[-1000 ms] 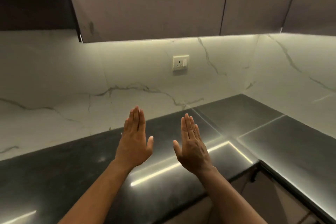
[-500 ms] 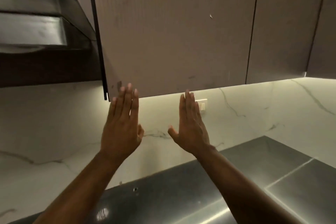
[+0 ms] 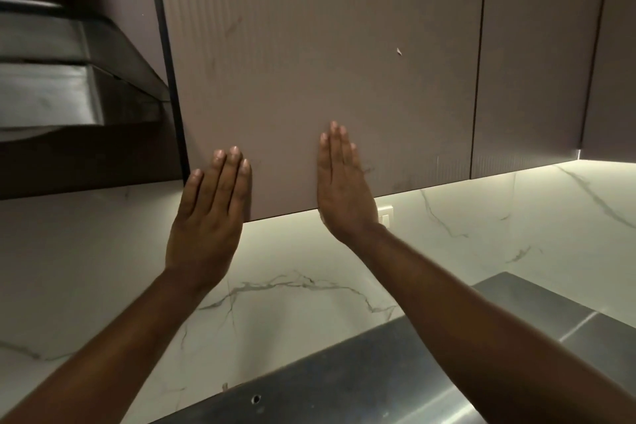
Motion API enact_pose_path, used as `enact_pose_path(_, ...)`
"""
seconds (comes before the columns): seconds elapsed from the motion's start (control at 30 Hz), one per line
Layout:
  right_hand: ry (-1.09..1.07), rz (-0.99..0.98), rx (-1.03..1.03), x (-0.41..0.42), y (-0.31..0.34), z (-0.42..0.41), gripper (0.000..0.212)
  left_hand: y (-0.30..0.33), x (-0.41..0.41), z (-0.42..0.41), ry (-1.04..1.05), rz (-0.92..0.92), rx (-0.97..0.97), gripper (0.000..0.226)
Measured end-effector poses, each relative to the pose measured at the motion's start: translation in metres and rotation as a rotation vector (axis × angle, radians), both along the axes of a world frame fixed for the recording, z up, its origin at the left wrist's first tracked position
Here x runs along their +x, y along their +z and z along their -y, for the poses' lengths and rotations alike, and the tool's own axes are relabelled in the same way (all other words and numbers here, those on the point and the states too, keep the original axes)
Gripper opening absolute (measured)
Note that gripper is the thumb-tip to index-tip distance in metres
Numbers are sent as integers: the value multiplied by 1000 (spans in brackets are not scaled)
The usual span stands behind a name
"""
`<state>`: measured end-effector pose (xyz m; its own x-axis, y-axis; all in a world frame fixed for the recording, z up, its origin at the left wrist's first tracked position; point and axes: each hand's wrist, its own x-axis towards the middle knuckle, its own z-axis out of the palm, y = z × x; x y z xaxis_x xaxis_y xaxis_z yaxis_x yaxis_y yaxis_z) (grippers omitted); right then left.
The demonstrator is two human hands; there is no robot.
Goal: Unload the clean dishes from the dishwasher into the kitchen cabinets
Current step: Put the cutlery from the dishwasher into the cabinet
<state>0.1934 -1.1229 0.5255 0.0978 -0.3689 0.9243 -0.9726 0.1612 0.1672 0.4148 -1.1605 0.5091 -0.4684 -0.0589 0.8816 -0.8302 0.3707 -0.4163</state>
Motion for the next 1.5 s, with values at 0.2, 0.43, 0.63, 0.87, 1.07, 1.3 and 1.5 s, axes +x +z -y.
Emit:
enact_pose_path(0.2,82,31,-58,2,-8,-12,56,0,5,-19,-45,5,-46,57)
enact_pose_path(0.43,132,34,-47,0,-3,-54,76,12,21,-68,-62,167,-66,70)
enact_pose_path(0.63,132,40,-36,-7,-6,-94,78,28,33,-113,-194,360,-97,86)
enact_pose_path(0.87,173,77,51,-22,-6,-141,85,48,21,-167,-401,352,-154,81)
enact_pose_path(1.07,117,95,74,-35,-6,-174,92,69,-2,-197,-528,392,-230,66)
enact_pose_path(1.3,79,70,250,-53,1,-212,122,67,-29,-228,-629,398,-231,65)
enact_pose_path(1.5,41,-47,349,-86,44,-266,103,57,-47,-240,-829,254,-202,72)
